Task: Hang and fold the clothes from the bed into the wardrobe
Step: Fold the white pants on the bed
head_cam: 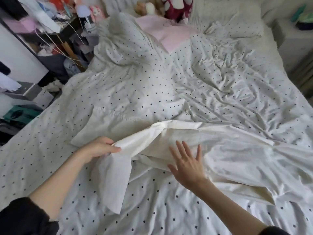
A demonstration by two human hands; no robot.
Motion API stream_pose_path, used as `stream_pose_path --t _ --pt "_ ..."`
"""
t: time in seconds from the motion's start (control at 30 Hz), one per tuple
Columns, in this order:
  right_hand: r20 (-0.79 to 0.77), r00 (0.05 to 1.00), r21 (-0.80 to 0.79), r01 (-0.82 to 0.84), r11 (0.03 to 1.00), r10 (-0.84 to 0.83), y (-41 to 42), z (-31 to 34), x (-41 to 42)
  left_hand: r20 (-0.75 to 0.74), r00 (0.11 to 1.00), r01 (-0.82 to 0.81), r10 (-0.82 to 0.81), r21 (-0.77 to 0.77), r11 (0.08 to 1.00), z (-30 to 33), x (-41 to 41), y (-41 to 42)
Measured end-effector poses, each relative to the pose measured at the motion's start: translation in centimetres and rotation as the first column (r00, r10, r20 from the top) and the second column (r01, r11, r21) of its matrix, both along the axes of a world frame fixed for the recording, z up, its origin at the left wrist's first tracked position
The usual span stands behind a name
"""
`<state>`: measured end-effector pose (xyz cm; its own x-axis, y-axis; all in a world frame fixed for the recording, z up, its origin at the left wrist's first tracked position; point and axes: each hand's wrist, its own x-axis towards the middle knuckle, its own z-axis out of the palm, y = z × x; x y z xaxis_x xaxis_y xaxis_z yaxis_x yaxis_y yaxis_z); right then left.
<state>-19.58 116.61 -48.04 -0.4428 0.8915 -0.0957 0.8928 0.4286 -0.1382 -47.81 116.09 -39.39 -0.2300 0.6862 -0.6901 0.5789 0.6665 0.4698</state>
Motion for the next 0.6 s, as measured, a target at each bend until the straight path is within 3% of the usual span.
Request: stream_pose_path --t 0.2,0.3,0.43,0.6 --pt "0.000 0.999 0.005 0.040 0.999 -0.040 0.2 -0.5 -4.9 -0.116 0.984 0.165 -0.134 0.315 0.934 2.9 -4.3 4.6" --pt "0.006 0.997 0.044 0.083 0.996 -0.083 1.0 -1.7 -6.5 -0.201 0.970 0.200 -0.140 0.318 0.927 1.6 -6.7 7.8" --pt "0.026 0.995 0.107 0.091 0.990 -0.094 2.5 -4.3 -7.2 -0.489 0.860 0.337 -0.146 0.328 0.883 -1.0 -9.0 11.7" --pt "0.004 0.992 0.199 0.122 0.972 -0.125 2.2 -5.0 -7.6 -0.581 0.805 0.400 -0.117 0.387 0.831 -3.0 -9.6 15.0"
